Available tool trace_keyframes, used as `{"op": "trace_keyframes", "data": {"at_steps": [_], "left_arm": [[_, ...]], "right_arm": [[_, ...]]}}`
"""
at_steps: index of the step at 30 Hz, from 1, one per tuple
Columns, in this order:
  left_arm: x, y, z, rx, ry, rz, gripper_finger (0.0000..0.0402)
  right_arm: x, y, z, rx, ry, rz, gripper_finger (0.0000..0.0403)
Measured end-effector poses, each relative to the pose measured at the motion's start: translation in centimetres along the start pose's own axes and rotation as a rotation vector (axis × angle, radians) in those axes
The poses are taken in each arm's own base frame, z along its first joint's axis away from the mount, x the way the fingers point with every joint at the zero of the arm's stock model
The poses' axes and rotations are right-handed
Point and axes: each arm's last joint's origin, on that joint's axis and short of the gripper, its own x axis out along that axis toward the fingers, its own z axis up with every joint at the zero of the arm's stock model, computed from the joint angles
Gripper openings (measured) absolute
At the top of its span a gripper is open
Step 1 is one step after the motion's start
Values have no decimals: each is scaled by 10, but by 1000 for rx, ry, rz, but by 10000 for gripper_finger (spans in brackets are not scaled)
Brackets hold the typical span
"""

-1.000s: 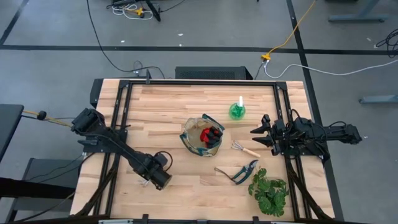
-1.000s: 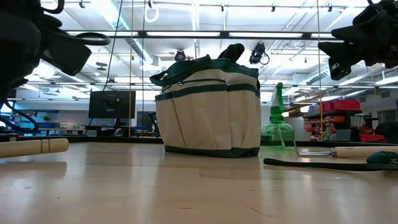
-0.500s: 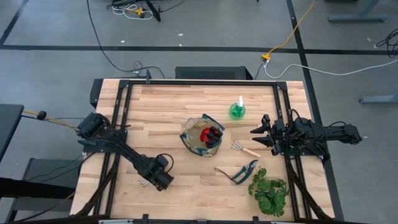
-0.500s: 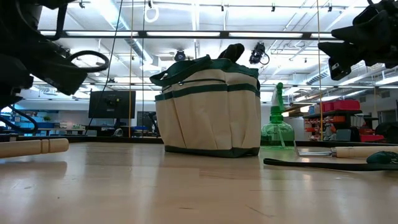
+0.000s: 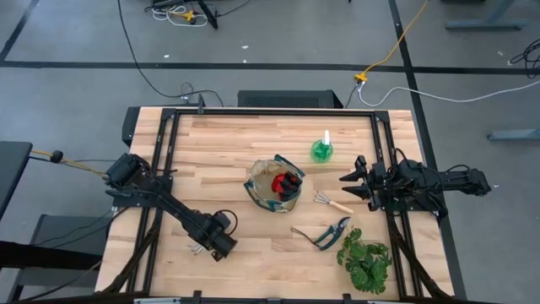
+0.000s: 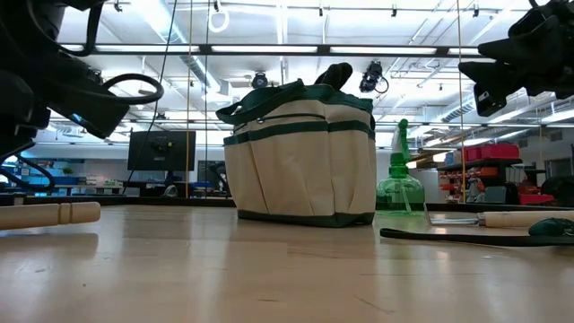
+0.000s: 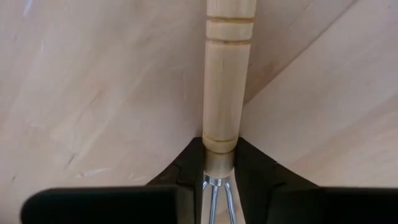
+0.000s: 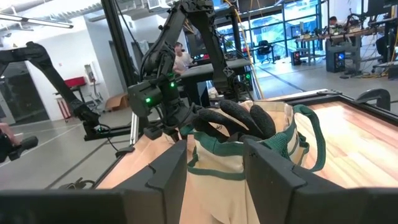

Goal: Pick & Place Garden tools in Gardening bag
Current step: Put the left brown hand rake into the green gardening bag

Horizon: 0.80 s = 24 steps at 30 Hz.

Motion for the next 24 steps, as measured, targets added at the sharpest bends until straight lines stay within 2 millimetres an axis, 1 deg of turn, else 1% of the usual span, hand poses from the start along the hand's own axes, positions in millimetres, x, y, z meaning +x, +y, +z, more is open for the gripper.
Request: {"op": "trace_keyframes", "data": {"at_steps": [5,9,15,21,24], "left_arm": [[-1,-1,0,2,1,-1,68],[-10,-1,0,11,-14,42,68],[-44,-5,2,19,-161,55,68],[-86,-10,6,69,-419,-6,68],[-107,-11,8,96,-595,-13,68]], "right_arm": [[0,0,0,0,-1,0,160],[0,0,0,0,0,0,160],[0,0,0,0,-1,0,160],[0,0,0,0,0,0,160],[0,0,0,0,-1,-1,160]]}}
